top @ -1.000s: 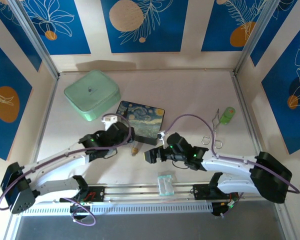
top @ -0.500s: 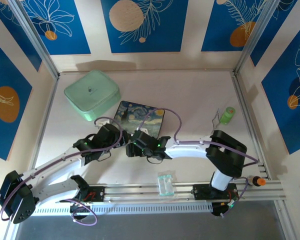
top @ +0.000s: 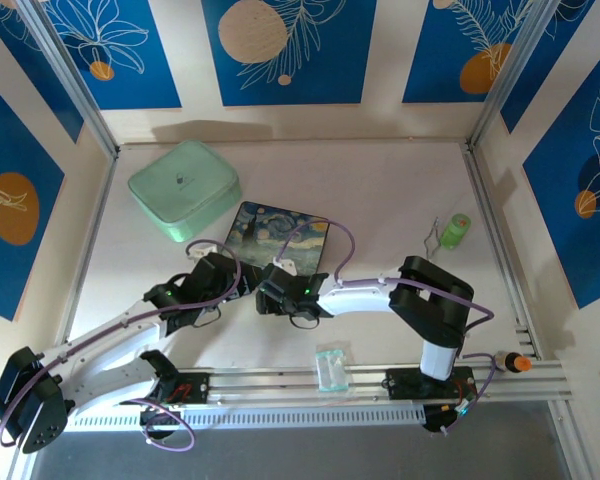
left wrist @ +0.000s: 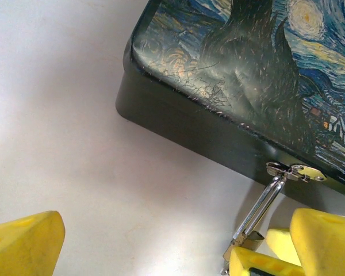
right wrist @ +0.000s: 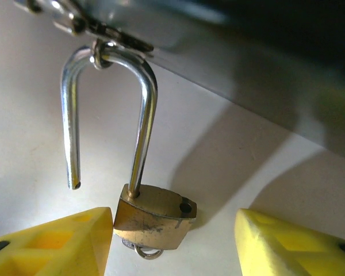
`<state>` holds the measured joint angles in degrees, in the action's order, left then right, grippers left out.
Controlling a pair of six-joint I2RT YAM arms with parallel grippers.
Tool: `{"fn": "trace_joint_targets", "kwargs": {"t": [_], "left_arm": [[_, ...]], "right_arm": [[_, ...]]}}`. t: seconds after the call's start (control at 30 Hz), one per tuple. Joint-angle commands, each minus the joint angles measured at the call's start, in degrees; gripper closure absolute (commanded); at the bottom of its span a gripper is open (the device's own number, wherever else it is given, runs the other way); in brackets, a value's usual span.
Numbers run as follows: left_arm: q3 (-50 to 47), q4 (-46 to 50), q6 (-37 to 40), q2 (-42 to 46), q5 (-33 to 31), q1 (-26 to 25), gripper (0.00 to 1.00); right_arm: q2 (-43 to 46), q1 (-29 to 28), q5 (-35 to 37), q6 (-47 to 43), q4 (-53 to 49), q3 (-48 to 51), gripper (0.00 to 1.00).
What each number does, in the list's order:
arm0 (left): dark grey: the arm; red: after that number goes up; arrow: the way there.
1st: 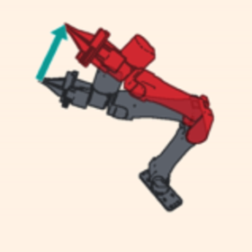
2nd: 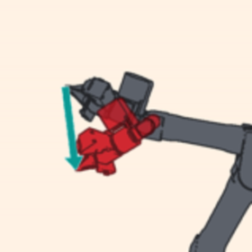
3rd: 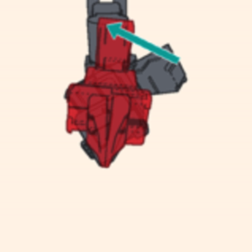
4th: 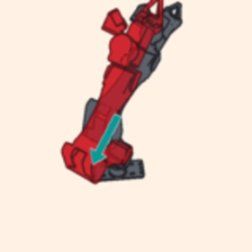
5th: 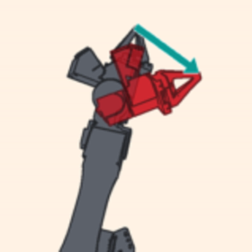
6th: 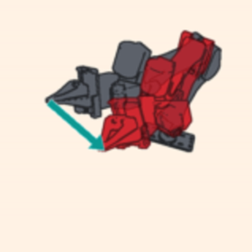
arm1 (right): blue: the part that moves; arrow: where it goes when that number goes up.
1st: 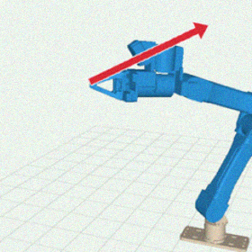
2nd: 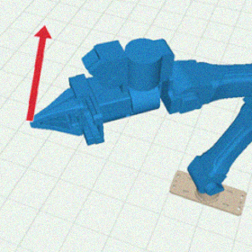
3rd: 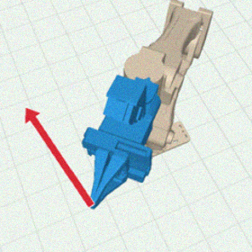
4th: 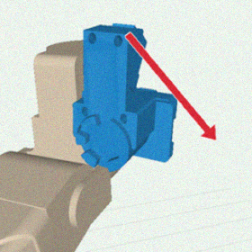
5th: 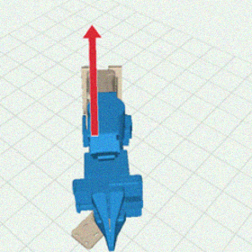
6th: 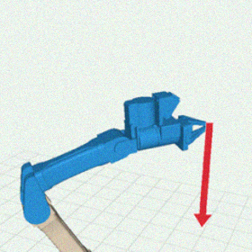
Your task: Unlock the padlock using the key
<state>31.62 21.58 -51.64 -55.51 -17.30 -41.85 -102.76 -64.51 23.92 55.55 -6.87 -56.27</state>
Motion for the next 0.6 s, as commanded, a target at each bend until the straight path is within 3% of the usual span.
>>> {"fn": "trace_joint_targets", "kwargs": {"t": [0.0,0.4,0.57], "left_arm": [[-0.41,-1.44,-1.10,0.57,0.91,0.41,0.01],[0.11,-0.71,-1.02,0.98,0.24,0.38,0.01],[0.53,-0.62,-0.84,0.92,-0.28,0.37,0.01]], "right_arm": [[-2.58,-0.73,0.59,1.88,-2.16,-1.50,0.43],[-3.48,-0.69,1.66,2.48,-4.60,-0.98,0.63],[-1.23,-0.59,1.74,2.72,-4.28,1.55,0.66]]}}
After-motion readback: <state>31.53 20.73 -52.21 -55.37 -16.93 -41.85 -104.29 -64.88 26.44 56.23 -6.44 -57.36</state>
